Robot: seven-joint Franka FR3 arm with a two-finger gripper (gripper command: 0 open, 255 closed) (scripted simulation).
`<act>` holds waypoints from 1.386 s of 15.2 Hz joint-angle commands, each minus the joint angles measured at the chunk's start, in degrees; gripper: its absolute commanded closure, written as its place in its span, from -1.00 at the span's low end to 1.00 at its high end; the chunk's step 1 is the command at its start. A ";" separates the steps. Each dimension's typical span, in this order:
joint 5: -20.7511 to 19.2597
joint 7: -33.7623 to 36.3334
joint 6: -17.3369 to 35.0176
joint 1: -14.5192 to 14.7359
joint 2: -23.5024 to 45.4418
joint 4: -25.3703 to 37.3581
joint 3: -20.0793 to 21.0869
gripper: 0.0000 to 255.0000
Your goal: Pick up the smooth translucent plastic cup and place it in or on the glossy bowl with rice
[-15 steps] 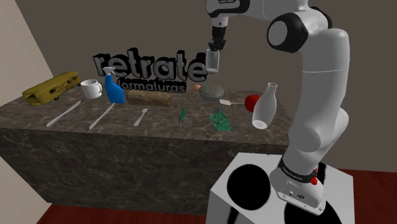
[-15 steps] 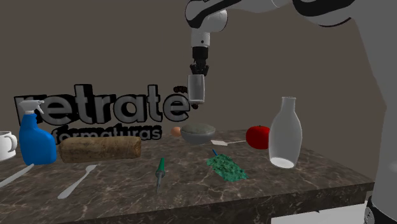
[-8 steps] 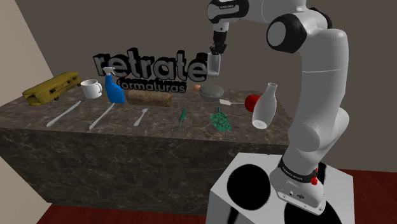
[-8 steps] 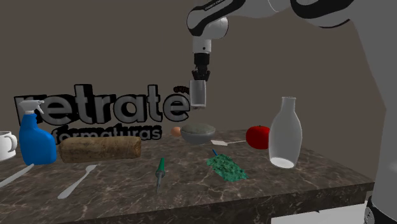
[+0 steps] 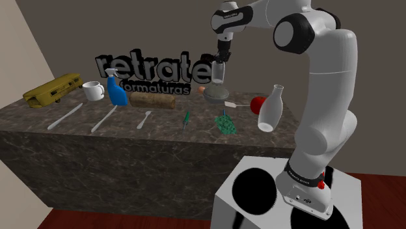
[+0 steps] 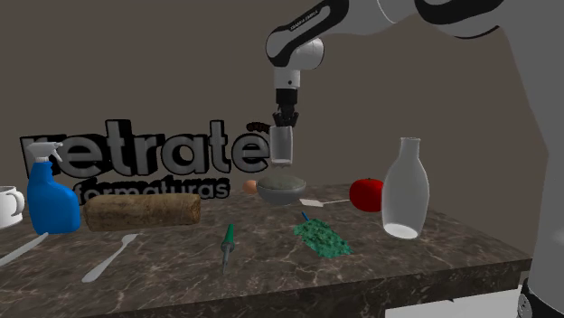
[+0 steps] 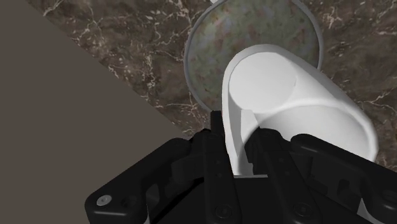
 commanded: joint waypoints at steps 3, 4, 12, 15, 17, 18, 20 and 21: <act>0.02 0.00 3.08 0.05 0.07 -2.96 0.03 1.00; 0.03 0.00 3.82 0.06 0.14 -3.63 0.04 1.00; 0.06 0.01 5.04 0.07 0.28 -4.70 0.06 1.00; 0.06 0.01 5.03 0.07 0.28 -4.69 0.06 -1.00; 0.06 0.00 5.04 0.07 0.29 -4.69 0.06 -1.00; 0.06 0.00 5.03 0.07 0.29 -4.69 0.06 -1.00; 0.06 0.00 5.03 0.07 0.29 -4.69 0.06 -1.00; -0.01 0.05 3.29 0.09 -0.09 -3.32 0.04 -1.00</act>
